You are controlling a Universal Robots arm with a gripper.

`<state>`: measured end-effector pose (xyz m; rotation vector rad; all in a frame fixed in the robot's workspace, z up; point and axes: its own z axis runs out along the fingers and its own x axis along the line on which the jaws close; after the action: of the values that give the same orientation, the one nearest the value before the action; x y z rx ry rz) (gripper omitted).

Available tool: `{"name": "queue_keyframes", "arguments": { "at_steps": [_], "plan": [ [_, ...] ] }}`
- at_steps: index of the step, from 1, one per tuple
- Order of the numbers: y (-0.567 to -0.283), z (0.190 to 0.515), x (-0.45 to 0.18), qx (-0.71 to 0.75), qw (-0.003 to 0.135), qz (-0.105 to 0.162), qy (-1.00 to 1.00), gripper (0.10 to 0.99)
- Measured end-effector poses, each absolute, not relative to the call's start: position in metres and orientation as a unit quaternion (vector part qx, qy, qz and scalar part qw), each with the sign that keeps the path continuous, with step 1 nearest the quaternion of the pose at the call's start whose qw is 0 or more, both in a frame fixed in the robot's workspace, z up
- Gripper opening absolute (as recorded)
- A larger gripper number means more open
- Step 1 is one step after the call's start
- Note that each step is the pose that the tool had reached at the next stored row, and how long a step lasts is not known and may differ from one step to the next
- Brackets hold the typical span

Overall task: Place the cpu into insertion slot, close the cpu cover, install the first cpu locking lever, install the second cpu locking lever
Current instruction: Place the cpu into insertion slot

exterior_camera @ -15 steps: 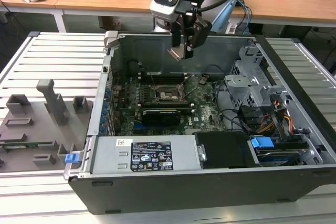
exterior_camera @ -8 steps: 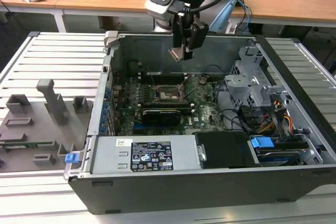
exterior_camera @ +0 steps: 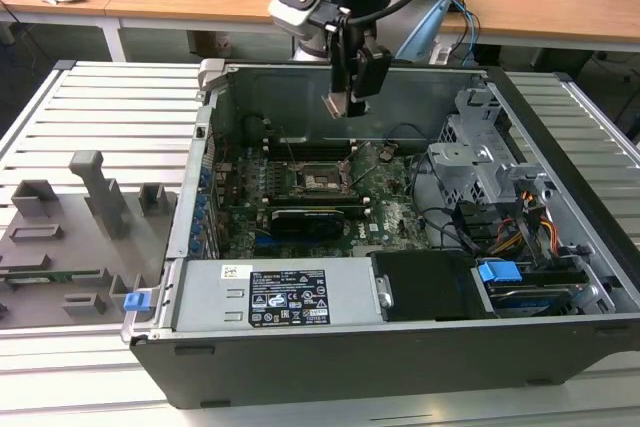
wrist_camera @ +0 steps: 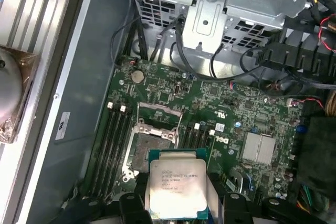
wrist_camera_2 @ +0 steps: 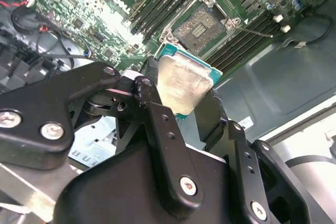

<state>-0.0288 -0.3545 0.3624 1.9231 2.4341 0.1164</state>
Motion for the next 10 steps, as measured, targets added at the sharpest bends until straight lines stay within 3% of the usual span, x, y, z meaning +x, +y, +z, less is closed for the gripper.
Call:
{"name": "queue_keyframes", "arguments": {
  "at_steps": [10],
  "plan": [
    [-0.354, 0.346, -0.03, 0.663, 0.019, 0.034, 0.747, 0.522]
  ]
}}
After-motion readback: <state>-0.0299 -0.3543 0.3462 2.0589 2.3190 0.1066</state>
